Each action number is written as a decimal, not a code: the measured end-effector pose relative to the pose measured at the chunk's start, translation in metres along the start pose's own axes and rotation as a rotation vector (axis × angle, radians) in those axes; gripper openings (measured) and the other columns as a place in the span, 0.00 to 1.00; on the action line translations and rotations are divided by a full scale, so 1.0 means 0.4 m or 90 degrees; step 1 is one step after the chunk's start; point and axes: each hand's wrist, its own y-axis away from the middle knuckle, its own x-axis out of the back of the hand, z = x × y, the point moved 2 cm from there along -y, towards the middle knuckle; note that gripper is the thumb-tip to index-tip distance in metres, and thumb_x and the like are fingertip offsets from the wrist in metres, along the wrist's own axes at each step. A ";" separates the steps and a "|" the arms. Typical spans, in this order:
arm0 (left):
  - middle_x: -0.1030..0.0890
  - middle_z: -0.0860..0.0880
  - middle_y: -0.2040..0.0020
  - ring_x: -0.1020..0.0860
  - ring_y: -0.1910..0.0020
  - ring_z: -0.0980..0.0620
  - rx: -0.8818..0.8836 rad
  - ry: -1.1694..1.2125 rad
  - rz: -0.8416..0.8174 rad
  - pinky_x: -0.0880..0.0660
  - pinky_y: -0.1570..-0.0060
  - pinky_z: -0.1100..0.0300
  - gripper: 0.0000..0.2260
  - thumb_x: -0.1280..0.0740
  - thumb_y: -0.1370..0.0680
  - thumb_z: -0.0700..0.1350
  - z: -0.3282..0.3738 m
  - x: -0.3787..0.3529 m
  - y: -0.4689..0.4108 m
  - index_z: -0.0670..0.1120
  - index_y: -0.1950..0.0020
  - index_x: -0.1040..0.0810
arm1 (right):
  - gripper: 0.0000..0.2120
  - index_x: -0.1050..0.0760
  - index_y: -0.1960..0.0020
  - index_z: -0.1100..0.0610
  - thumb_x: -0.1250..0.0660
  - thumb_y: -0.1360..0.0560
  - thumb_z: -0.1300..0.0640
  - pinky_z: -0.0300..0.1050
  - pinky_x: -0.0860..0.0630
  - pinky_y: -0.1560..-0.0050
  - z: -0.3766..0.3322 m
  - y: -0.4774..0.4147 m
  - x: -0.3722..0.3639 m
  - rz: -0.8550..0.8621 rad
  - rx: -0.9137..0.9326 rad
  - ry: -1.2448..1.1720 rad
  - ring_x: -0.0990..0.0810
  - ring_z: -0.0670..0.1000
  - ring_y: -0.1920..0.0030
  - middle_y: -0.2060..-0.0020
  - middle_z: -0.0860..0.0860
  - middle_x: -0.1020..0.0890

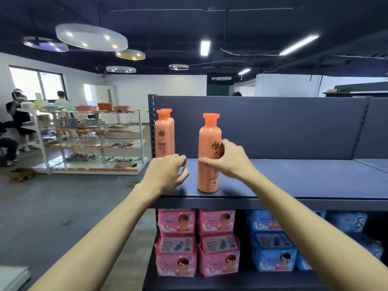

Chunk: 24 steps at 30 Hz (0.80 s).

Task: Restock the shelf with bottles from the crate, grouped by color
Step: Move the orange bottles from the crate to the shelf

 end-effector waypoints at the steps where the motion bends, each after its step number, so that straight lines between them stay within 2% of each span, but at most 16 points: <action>1: 0.21 0.52 0.58 0.22 0.60 0.47 0.005 -0.001 -0.007 0.29 0.65 0.56 0.09 0.40 0.22 0.53 -0.004 -0.006 0.003 0.48 0.52 0.26 | 0.26 0.26 0.47 0.52 0.22 0.35 0.39 0.37 0.27 0.60 0.024 0.021 -0.016 -0.034 -0.005 -0.015 0.21 0.45 0.53 0.55 0.43 0.20; 5: 0.21 0.52 0.59 0.21 0.59 0.47 0.025 0.014 -0.019 0.28 0.64 0.56 0.08 0.39 0.23 0.52 -0.023 -0.022 0.020 0.48 0.53 0.26 | 0.21 0.21 0.47 0.52 0.20 0.35 0.45 0.33 0.24 0.57 0.081 0.057 -0.059 -0.120 -0.009 0.002 0.18 0.41 0.53 0.53 0.44 0.15; 11: 0.20 0.51 0.57 0.21 0.58 0.45 0.070 -0.020 -0.026 0.32 0.65 0.57 0.08 0.39 0.24 0.51 -0.081 -0.033 0.044 0.48 0.53 0.27 | 0.20 0.20 0.50 0.53 0.20 0.36 0.45 0.30 0.25 0.64 0.064 0.033 -0.106 -0.104 -0.005 0.005 0.18 0.40 0.57 0.58 0.45 0.15; 13: 0.21 0.50 0.56 0.21 0.57 0.44 0.091 -0.035 -0.022 0.35 0.65 0.57 0.07 0.39 0.24 0.50 -0.097 -0.031 0.049 0.48 0.52 0.26 | 0.20 0.20 0.51 0.52 0.20 0.37 0.44 0.33 0.23 0.62 0.040 0.019 -0.136 -0.095 0.001 -0.001 0.18 0.42 0.57 0.59 0.45 0.15; 16: 0.21 0.48 0.56 0.21 0.56 0.43 0.114 -0.063 -0.029 0.36 0.65 0.56 0.08 0.39 0.24 0.50 -0.126 -0.031 0.062 0.47 0.52 0.26 | 0.21 0.21 0.54 0.51 0.21 0.40 0.42 0.44 0.19 0.55 0.002 -0.010 -0.189 -0.089 0.008 -0.001 0.18 0.45 0.56 0.60 0.45 0.15; 18: 0.21 0.48 0.56 0.22 0.56 0.44 0.129 -0.064 -0.039 0.36 0.65 0.56 0.07 0.39 0.24 0.50 -0.150 -0.034 0.072 0.47 0.54 0.28 | 0.22 0.21 0.55 0.53 0.21 0.41 0.41 0.48 0.18 0.56 -0.024 -0.032 -0.225 -0.087 0.004 0.015 0.18 0.47 0.57 0.60 0.47 0.16; 21: 0.21 0.47 0.56 0.22 0.55 0.43 0.145 -0.063 -0.045 0.34 0.64 0.55 0.07 0.39 0.24 0.51 -0.186 -0.033 0.086 0.47 0.56 0.32 | 0.25 0.23 0.53 0.56 0.21 0.40 0.41 0.46 0.21 0.60 -0.069 -0.056 -0.274 -0.090 0.001 0.037 0.20 0.51 0.56 0.58 0.51 0.18; 24: 0.21 0.46 0.56 0.22 0.55 0.41 0.154 -0.055 -0.035 0.34 0.64 0.54 0.08 0.38 0.24 0.50 -0.207 -0.036 0.103 0.46 0.56 0.30 | 0.26 0.25 0.51 0.58 0.21 0.37 0.42 0.44 0.26 0.61 -0.106 -0.070 -0.309 -0.088 0.000 0.048 0.21 0.54 0.55 0.57 0.52 0.20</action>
